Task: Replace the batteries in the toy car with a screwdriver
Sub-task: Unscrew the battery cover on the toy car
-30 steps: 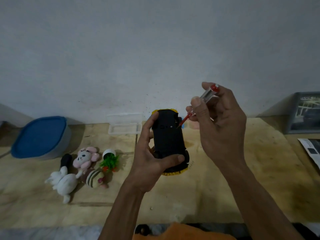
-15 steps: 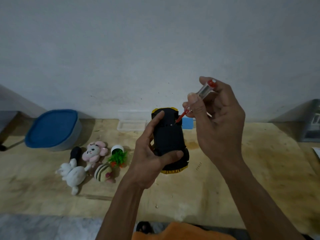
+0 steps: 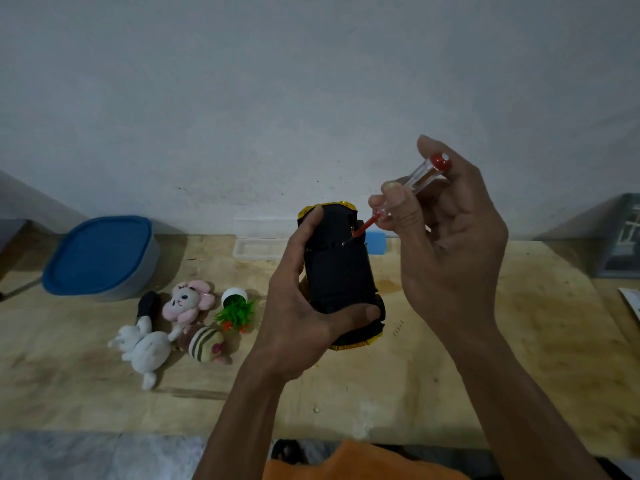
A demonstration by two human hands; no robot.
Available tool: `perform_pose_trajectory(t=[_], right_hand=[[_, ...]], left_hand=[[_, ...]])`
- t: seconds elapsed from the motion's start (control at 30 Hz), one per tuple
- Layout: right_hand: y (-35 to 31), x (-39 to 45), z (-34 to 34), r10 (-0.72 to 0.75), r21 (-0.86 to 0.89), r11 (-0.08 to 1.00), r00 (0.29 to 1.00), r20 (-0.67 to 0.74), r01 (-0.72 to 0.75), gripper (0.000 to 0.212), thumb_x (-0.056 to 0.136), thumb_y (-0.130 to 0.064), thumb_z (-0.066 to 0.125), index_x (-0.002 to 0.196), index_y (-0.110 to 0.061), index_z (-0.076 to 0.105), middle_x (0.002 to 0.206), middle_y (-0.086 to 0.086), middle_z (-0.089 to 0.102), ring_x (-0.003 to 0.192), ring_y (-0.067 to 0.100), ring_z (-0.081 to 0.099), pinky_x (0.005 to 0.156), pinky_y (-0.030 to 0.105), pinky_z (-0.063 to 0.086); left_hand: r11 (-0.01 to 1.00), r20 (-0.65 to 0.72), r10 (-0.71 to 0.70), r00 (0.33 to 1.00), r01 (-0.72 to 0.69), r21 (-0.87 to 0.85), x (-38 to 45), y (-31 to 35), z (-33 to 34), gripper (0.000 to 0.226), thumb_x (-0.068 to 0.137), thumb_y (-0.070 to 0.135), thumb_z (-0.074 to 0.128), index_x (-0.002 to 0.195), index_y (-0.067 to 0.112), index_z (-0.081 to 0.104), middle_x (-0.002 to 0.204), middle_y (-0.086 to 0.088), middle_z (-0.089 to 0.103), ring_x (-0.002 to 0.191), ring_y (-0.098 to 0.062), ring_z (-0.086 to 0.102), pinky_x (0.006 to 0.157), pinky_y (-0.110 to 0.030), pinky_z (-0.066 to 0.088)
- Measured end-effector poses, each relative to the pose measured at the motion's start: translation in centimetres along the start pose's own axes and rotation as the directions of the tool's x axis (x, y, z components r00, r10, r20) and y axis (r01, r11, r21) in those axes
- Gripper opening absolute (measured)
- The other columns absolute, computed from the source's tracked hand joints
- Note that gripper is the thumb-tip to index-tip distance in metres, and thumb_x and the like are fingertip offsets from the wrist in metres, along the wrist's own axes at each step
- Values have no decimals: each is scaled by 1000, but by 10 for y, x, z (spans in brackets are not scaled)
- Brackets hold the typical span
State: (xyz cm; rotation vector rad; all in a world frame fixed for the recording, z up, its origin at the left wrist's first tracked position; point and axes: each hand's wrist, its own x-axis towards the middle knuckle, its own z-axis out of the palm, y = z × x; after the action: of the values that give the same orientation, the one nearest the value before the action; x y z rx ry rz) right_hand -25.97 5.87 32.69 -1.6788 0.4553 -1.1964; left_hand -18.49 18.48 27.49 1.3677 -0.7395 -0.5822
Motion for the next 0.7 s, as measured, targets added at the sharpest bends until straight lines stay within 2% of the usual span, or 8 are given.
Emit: perform_pose_trajectory(t=[0.37, 0.5, 0.6, 0.7], right_hand=[[2, -1, 0, -11, -46, 999, 1000, 0, 11, 38, 99, -16, 61, 135, -9, 52, 96, 3, 69, 90, 19, 74, 79, 40, 61], [3, 0, -2, -26, -41, 999, 997, 69, 29, 41, 99, -17, 60, 138, -11, 50, 96, -5, 69, 93, 20, 73, 80, 35, 61], [4, 4, -3, -66, -60, 995, 988, 137, 75, 47, 100, -13, 58, 144, -9, 42, 99, -3, 70, 96, 17, 72, 84, 30, 59], [2, 8, -3, -73, -31, 996, 981, 180, 80, 48, 100, -8, 57, 141, -15, 35, 103, 1, 72, 98, 18, 72, 85, 34, 59]], left_hand=[[999, 43, -28, 999, 28, -16, 1, -1, -3, 112, 64, -11, 88, 150, 38, 37, 141, 15, 51, 115, -24, 66, 82, -43, 62], [999, 58, -46, 997, 46, -4, 3, -1, -5, 111, 64, -8, 90, 148, 42, 38, 145, 12, 49, 119, -28, 63, 85, -48, 61], [998, 74, -55, 996, 56, -6, 5, -1, -6, 110, 63, -8, 90, 148, 40, 39, 146, 9, 48, 119, -26, 63, 86, -48, 61], [998, 84, -60, 995, 61, -8, 7, -1, -5, 110, 62, -7, 90, 149, 38, 40, 146, 8, 48, 120, -22, 63, 87, -46, 61]])
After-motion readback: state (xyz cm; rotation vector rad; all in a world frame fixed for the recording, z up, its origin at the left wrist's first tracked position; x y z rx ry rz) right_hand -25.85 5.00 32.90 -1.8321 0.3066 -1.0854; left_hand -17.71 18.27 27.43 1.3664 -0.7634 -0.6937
